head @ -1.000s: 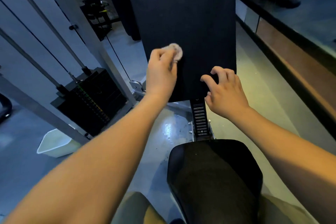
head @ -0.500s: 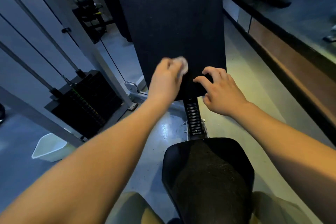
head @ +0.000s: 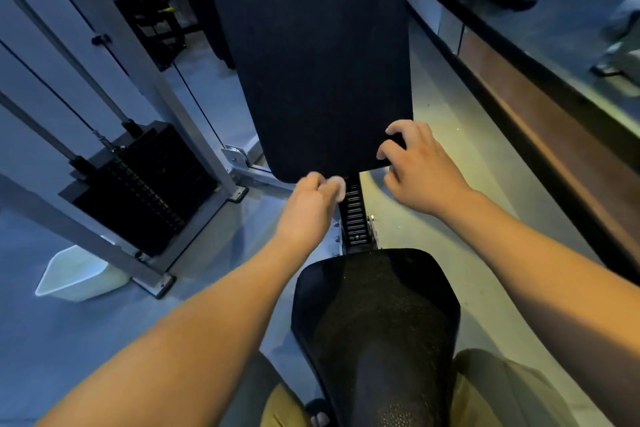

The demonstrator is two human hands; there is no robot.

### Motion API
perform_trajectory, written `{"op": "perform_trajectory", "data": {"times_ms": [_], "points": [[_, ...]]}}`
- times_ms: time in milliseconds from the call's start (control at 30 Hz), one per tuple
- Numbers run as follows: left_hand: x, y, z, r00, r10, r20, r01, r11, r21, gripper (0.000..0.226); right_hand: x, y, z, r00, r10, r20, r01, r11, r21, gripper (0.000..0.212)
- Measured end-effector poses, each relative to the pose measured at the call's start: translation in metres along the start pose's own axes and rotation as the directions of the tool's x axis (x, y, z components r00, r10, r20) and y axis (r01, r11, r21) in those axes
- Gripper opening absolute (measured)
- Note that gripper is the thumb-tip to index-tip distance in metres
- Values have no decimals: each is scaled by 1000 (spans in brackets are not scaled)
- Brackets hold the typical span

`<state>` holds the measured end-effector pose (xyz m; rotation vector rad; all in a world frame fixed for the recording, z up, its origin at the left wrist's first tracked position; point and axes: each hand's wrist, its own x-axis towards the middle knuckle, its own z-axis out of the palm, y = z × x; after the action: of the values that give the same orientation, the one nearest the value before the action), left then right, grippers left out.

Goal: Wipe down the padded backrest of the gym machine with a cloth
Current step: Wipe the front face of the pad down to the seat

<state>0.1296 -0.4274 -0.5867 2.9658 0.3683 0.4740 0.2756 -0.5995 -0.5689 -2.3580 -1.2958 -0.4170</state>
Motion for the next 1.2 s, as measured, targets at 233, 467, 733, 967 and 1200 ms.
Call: {"op": "perform_trajectory", "data": {"times_ms": [233,467,733,967,1200], "points": [[57,39,-31,972,63,-227,-85,992,-91,28,7,0,1,994,95,-51,-95,995,-2,19],[24,17,20,981,-13,193,70,955,-290,31,19,3,3,1000,22,9,-22,999,42,10],[36,21,-24,720,-367,588,690,296,-660,16,27,-13,-15,965,180,190,-217,956,198,13],[16,53,-106,586,-449,675,719,-97,-689,25,33,-48,-75,811,187,554,-500,713,491,13],[1,98,-234,617,-472,630,731,49,-680,28,36,-97,-197,794,147,590,-532,638,557,20]]}}
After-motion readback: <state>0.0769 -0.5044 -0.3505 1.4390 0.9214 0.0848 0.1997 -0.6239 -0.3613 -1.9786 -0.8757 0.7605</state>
